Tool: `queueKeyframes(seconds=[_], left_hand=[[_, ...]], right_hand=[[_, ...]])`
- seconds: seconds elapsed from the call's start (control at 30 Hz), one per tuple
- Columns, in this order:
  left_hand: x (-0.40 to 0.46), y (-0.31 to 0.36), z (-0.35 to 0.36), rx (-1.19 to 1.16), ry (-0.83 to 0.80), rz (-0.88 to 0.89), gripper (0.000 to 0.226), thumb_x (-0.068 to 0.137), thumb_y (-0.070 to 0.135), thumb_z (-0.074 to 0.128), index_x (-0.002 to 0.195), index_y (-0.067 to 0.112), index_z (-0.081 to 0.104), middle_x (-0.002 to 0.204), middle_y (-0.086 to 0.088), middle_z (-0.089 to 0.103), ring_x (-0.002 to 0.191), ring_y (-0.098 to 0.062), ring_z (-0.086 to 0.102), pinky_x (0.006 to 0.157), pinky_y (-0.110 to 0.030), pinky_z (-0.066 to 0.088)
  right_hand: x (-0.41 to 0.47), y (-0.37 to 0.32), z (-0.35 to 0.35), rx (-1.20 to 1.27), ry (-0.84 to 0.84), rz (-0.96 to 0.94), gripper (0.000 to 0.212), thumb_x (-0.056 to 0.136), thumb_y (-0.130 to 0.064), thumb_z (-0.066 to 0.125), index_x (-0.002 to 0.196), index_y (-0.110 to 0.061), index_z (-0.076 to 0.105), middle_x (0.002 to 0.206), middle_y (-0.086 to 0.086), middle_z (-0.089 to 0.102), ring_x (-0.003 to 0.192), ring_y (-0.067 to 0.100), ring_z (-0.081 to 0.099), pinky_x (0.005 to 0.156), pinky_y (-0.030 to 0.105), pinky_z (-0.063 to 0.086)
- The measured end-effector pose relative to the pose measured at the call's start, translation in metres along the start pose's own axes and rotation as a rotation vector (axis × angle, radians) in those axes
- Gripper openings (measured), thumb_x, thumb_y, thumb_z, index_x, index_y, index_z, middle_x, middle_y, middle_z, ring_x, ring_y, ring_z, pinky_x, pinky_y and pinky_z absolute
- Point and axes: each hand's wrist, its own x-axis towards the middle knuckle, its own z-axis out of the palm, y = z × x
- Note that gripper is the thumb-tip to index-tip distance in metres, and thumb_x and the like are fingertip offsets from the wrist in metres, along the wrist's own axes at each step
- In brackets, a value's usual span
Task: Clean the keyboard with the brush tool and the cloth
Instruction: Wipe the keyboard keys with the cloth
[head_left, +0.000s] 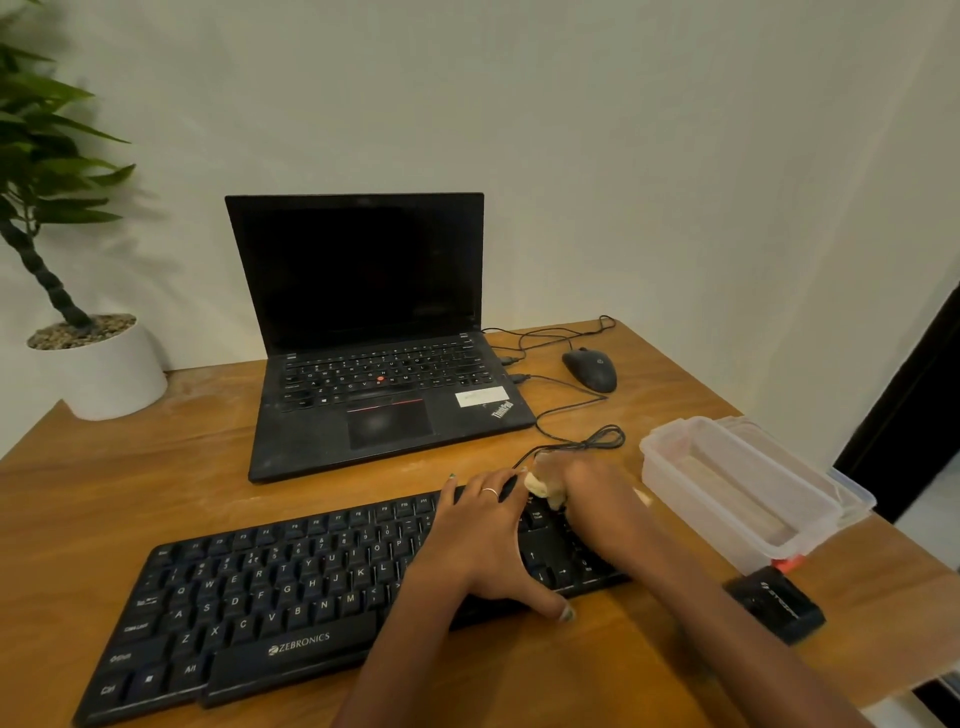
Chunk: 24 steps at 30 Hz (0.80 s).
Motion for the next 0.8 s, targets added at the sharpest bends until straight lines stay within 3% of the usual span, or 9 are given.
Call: queueKeyframes(seconds=[0.07, 0.2, 0.3, 0.4, 0.53, 0.67, 0.8], left_hand=[[0.0, 0.0, 0.0, -0.001, -0.004, -0.001, 0.131, 0.061, 0.077, 0.07, 0.155, 0.023, -0.004, 0.163, 0.001, -0.006, 0.148, -0.02, -0.008, 0.118, -0.05, -0.012], [0.001, -0.001, 0.001, -0.003, -0.018, -0.009, 0.133, 0.06, 0.077, 0.069, 0.155, 0.023, -0.007, 0.163, 0.001, -0.008, 0.148, -0.02, -0.009, 0.118, -0.05, -0.013], [0.002, -0.001, 0.001, -0.002, -0.006, -0.009, 0.132, 0.061, 0.076, 0.07, 0.155, 0.023, -0.006, 0.163, 0.002, -0.007, 0.148, -0.019, -0.008, 0.118, -0.05, -0.011], [0.001, -0.001, 0.001, 0.0, -0.01, -0.012, 0.132, 0.061, 0.076, 0.07, 0.155, 0.024, -0.007, 0.163, 0.001, -0.007, 0.148, -0.02, -0.009, 0.118, -0.05, -0.012], [-0.001, 0.0, 0.0, -0.025, -0.028, -0.035, 0.138, 0.059, 0.077, 0.07, 0.152, 0.027, -0.019, 0.163, 0.0, -0.011, 0.148, -0.02, -0.014, 0.114, -0.052, -0.02], [-0.022, -0.014, 0.0, -0.012, -0.032, -0.111, 0.146, 0.054, 0.081, 0.07, 0.139, 0.035, -0.04, 0.162, -0.003, -0.016, 0.147, -0.021, -0.021, 0.109, -0.056, -0.027], [-0.048, -0.041, -0.002, 0.032, -0.008, -0.198, 0.145, 0.052, 0.086, 0.066, 0.138, 0.035, -0.04, 0.162, 0.002, -0.014, 0.147, -0.021, -0.018, 0.108, -0.056, -0.026]], right_hand=[[0.0, 0.004, 0.007, -0.061, 0.014, 0.009, 0.028, 0.084, 0.001, 0.049, 0.107, -0.007, 0.063, 0.105, 0.008, 0.062, 0.1, 0.026, 0.058, 0.082, 0.032, 0.044], [0.004, 0.011, 0.001, -0.202, 0.063, 0.209, 0.027, 0.088, -0.009, 0.054, 0.114, -0.014, 0.06, 0.111, 0.003, 0.061, 0.101, 0.017, 0.057, 0.081, 0.026, 0.045], [0.008, 0.003, 0.014, -0.189, -0.038, 0.095, 0.029, 0.088, -0.013, 0.054, 0.117, -0.013, 0.058, 0.119, 0.004, 0.058, 0.11, 0.02, 0.053, 0.09, 0.028, 0.043], [0.007, 0.009, 0.008, -0.136, -0.14, 0.168, 0.035, 0.088, -0.013, 0.052, 0.123, -0.01, 0.055, 0.116, 0.005, 0.055, 0.114, 0.024, 0.05, 0.093, 0.032, 0.04], [-0.004, 0.02, -0.001, -0.169, 0.024, 0.133, 0.033, 0.087, -0.003, 0.048, 0.117, -0.013, 0.057, 0.12, 0.005, 0.057, 0.105, 0.022, 0.055, 0.086, 0.031, 0.046], [-0.004, 0.009, -0.003, -0.199, 0.014, 0.118, 0.038, 0.089, -0.004, 0.051, 0.125, -0.016, 0.054, 0.133, 0.0, 0.051, 0.116, 0.015, 0.052, 0.092, 0.023, 0.041], [-0.006, 0.009, -0.004, -0.169, 0.047, 0.14, 0.037, 0.087, -0.002, 0.053, 0.122, -0.015, 0.056, 0.132, 0.0, 0.051, 0.112, 0.016, 0.054, 0.091, 0.024, 0.044]])
